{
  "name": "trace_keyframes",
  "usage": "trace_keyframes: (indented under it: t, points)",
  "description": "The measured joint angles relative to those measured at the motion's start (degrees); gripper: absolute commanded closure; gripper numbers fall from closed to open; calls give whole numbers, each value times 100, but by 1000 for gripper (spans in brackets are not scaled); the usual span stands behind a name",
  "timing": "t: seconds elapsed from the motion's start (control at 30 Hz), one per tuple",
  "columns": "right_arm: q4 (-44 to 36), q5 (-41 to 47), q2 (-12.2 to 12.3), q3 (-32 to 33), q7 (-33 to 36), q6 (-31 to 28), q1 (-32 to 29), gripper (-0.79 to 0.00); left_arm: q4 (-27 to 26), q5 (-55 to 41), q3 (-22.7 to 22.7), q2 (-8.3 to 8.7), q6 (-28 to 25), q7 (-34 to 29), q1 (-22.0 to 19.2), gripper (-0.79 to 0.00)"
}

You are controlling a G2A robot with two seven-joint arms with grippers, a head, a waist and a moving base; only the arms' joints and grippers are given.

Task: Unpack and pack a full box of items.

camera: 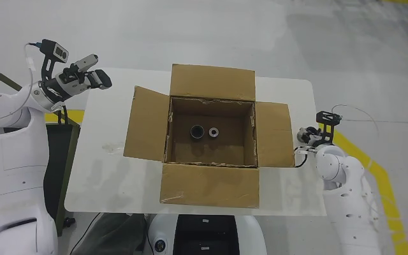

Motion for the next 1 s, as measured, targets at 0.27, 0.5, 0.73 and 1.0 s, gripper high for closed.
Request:
trace_keyframes:
  t: [0.27, 0.5, 0.73, 1.0]
  points:
    - [-186, -28, 16, 24, 60, -15, -62, -203, 0, 0, 0, 0, 0, 0, 0, -785]
    - [-569, -16, 33, 106, 67, -40, -235, -80, 0, 0, 0, 0, 0, 0, 0, -785]
    - [-1011, 13, 52, 225, 29, -82, -448, -55, 0, 0, 0, 0, 0, 0, 0, -785]
    - [-1575, -14, 75, 398, -19, -85, -729, -9, 0, 0, 0, 0, 0, 0, 0, -785]
